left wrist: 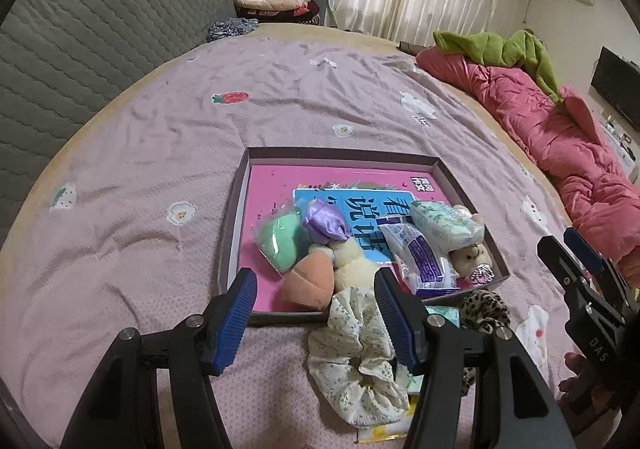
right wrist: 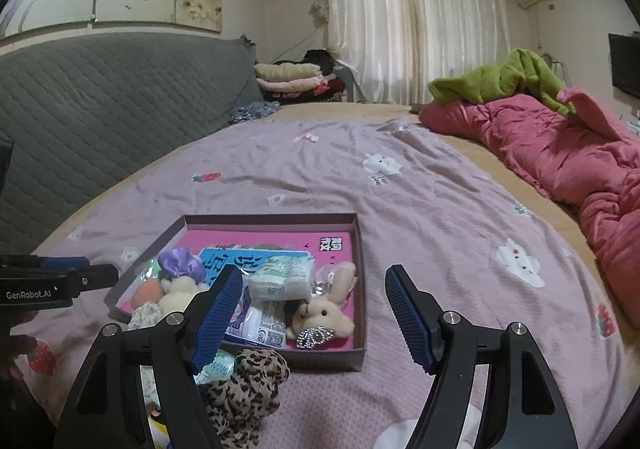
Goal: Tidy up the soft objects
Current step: 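Reach the left tool to the cream scrunchie while the right tool reaches the leopard cloth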
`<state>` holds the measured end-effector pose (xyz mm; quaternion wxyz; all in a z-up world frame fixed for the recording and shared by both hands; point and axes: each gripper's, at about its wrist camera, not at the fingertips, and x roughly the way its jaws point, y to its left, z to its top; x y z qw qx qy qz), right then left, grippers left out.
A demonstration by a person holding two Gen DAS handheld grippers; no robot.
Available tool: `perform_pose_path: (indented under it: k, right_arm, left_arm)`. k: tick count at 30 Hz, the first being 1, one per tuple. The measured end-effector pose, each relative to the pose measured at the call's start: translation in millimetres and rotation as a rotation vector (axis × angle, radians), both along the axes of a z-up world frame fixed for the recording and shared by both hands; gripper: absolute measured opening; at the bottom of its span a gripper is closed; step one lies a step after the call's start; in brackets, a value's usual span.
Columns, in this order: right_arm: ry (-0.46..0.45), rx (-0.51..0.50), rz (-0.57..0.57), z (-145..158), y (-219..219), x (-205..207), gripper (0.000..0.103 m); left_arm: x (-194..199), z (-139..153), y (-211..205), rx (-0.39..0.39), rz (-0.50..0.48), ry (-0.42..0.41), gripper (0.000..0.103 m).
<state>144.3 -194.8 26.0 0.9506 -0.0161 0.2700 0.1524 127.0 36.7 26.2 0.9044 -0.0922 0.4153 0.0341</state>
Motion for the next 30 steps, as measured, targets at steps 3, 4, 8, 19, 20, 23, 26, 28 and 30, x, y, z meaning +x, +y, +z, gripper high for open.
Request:
perform_pose_path:
  k: [3, 4, 8, 19, 20, 23, 26, 28, 30]
  right_arm:
    - [0.001, -0.003, -0.011, 3.9, 0.4, -7.9, 0.075]
    - [0.001, -0.002, -0.010, 5.1, 0.8, -11.7, 0.075]
    - [0.000, -0.022, -0.003, 9.0, 4.1, -25.7, 0.075]
    - [0.019, -0.045, 0.036, 13.8, 20.5, -60.3, 0.075]
    - [0.020, -0.048, 0.041, 14.2, 22.5, -63.2, 0.075]
    - [0.025, -0.055, 0.048, 13.8, 24.2, -69.7, 0.075]
    - [0.043, -0.050, 0.051, 12.5, 24.2, -74.5, 0.075]
    - [0.052, -0.053, 0.056, 11.5, 25.2, -77.8, 0.075]
    - [0.060, -0.055, 0.059, 10.3, 26.0, -80.1, 0.075]
  left_arm:
    - [-6.4, 2.8, 2.0, -0.014, -0.001, -0.010, 0.061]
    - [-8.1, 3.4, 2.9, -0.020, -0.003, -0.011, 0.061]
    - [-14.3, 5.7, 5.3, -0.030, -0.003, -0.016, 0.061]
    - [-32.4, 9.9, 8.3, -0.045, -0.015, -0.018, 0.061]
    - [-34.6, 10.9, 8.7, -0.043, -0.015, -0.021, 0.061]
    - [-40.1, 12.5, 11.4, -0.050, -0.015, -0.023, 0.061]
    - [-44.3, 13.2, 14.7, -0.059, -0.012, -0.021, 0.061]
    - [-46.3, 12.9, 16.3, -0.065, -0.011, -0.018, 0.061]
    - [-48.2, 12.7, 16.5, -0.063, -0.007, -0.014, 0.061]
